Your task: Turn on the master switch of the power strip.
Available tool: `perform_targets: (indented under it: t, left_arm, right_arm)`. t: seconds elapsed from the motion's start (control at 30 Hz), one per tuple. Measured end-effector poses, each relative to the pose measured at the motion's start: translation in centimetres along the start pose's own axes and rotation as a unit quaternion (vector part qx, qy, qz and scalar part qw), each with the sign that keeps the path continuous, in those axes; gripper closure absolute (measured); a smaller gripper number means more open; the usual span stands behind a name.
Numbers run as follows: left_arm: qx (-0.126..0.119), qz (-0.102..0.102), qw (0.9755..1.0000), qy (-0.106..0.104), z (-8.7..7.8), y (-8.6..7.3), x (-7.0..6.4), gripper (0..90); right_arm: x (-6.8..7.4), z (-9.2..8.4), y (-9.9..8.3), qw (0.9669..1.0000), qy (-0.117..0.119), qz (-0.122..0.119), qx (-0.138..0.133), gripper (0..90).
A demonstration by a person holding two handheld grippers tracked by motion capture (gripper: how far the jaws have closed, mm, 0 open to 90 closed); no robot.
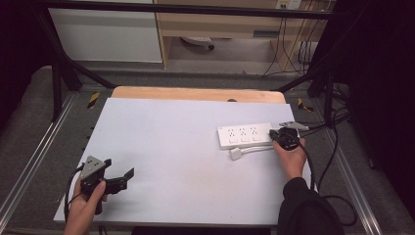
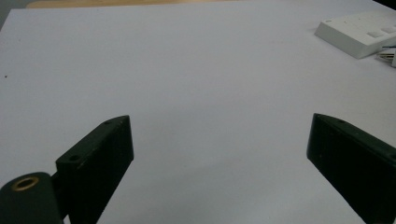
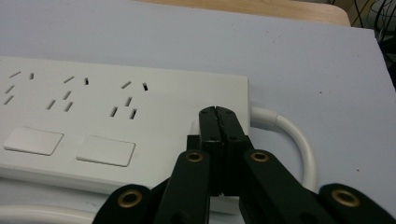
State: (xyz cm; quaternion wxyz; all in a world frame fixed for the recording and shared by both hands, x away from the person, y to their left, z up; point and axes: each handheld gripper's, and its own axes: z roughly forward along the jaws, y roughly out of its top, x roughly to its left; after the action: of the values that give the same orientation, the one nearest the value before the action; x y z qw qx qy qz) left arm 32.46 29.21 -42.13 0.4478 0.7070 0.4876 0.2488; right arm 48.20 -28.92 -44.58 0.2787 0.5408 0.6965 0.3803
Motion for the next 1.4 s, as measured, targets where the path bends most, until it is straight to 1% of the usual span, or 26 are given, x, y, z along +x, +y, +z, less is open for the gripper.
perform_targets:
  t: [0.17,0.23,0.5,0.6,0.77,1.4]
  left_arm:
    - [0.000,0.000,1.0000,0.000,0.01,0.00,0.00,7.3]
    - [0.000,0.000,1.0000,0.000,0.01,-0.01,0.00,7.2]
    - [0.000,-0.001,1.0000,0.000,-0.04,-0.01,0.04,7.2]
    - [0.000,0.000,1.0000,0.000,-0.06,0.00,0.09,7.3]
    - [-0.001,0.001,1.0000,0.001,-0.08,0.01,0.09,7.2]
    - [-0.002,0.000,1.0000,0.001,-0.10,0.01,0.10,7.2]
  right_arm:
    - [-0.02,0.00,-0.02,1.0000,0.001,0.000,-0.001,90.0]
    - [-0.06,-0.02,-0.07,1.0000,0.003,0.004,-0.002,90.0]
    - [0.02,-0.01,-0.08,1.0000,0.000,0.004,-0.004,90.0]
    - [-0.01,-0.01,-0.10,0.9999,0.001,0.011,-0.005,90.0]
    - [-0.01,-0.02,0.04,1.0000,-0.001,0.007,-0.006,90.0]
    - [0.01,0.04,0.01,0.9999,-0.004,0.011,-0.008,90.0]
